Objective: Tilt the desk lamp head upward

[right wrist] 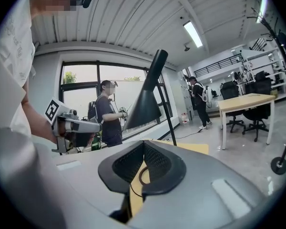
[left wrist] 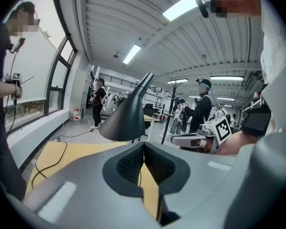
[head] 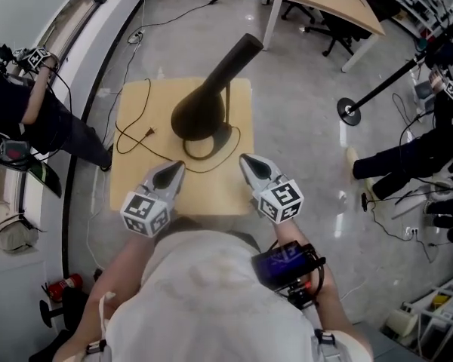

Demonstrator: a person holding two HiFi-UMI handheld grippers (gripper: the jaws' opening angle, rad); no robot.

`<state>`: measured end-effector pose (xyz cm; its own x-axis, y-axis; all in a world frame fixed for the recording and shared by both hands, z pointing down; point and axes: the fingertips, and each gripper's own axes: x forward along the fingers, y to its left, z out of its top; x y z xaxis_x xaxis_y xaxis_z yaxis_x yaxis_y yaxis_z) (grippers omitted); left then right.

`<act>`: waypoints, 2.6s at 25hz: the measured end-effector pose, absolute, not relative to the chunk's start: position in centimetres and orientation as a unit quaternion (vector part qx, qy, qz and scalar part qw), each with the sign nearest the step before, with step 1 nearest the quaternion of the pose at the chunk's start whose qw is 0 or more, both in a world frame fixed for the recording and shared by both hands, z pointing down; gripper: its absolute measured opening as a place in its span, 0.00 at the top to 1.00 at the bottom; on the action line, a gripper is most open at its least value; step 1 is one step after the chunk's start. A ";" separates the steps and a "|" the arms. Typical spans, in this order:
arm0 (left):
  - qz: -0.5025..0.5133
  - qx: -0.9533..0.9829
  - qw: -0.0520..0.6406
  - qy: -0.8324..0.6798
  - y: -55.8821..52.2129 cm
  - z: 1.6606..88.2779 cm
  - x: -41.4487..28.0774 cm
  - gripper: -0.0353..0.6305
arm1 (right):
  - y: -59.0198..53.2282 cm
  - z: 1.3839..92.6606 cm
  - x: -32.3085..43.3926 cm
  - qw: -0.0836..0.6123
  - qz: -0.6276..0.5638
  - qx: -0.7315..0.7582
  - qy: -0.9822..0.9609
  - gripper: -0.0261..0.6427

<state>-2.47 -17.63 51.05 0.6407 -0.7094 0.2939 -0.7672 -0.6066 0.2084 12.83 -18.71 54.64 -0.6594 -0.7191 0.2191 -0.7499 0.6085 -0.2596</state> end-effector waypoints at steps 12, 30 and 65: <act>0.087 0.897 0.191 -0.389 -19.8 53.1 -4.2 0.94 | -21.1 52.1 14.1 0.097 0.127 0.433 -0.887 0.94; 0.057 0.900 0.274 -0.336 -23.4 54.4 -4.9 0.66 | -25.1 42.1 13.3 0.206 -0.043 0.406 -0.889 0.93; 0.029 0.894 0.342 -0.287 -27.1 54.4 -3.3 0.50 | -36.0 35.6 10.7 0.642 -0.550 0.118 -0.521 0.47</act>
